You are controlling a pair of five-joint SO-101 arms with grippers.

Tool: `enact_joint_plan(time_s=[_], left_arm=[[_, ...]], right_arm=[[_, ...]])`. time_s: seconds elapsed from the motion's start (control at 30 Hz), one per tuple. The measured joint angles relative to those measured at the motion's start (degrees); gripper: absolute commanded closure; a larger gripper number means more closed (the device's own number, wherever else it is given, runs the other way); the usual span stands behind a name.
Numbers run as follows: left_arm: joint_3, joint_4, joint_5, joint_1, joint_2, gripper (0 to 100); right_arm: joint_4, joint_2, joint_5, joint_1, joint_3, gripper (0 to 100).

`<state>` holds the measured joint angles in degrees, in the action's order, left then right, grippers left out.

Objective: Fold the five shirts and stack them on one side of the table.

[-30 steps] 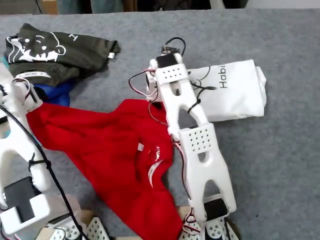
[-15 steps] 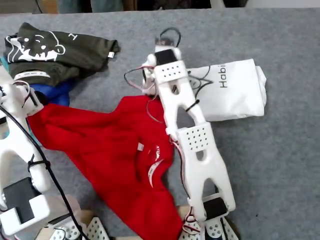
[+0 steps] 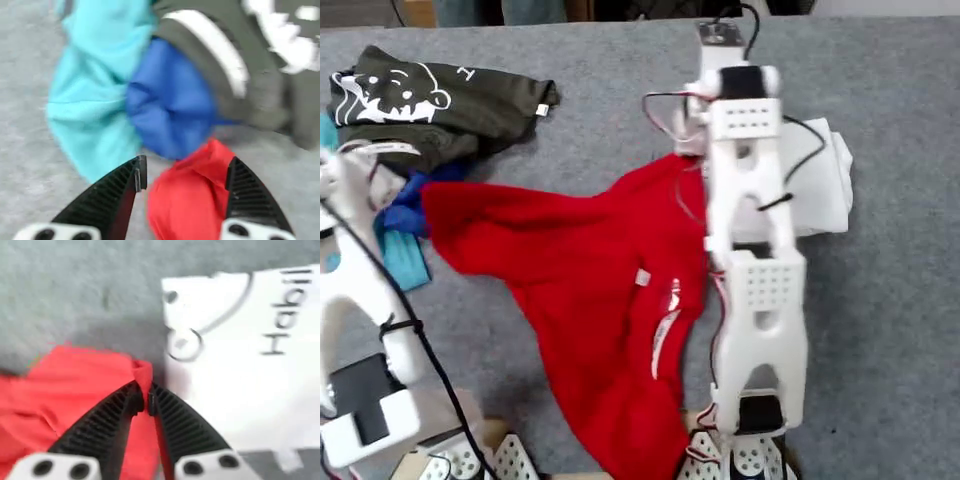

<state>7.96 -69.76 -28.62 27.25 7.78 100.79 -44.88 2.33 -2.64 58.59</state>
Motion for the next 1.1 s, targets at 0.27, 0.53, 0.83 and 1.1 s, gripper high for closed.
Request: enact_joint_plan(time_s=[0.27, 0.53, 0.83, 1.1], left_arm=[[-8.0, 9.05, -8.0, -12.66, -8.62, 73], [-34.64, -1.76, -19.08, -17.49, -33.05, 73], [-72.7, -21.71, -26.73, -18.29, -61.89, 78], [-93.45, -30.42, -26.99, -16.26, -72.79, 81]], right_arm=[[-0.09, 11.6, 13.36, 5.01, -18.11, 98.5], [-2.81, 12.92, 14.24, 5.1, -23.56, 98.4], [-3.08, 12.92, 14.24, 5.1, -23.74, 98.4], [-4.57, 12.92, 14.24, 5.1, -24.09, 98.4]])
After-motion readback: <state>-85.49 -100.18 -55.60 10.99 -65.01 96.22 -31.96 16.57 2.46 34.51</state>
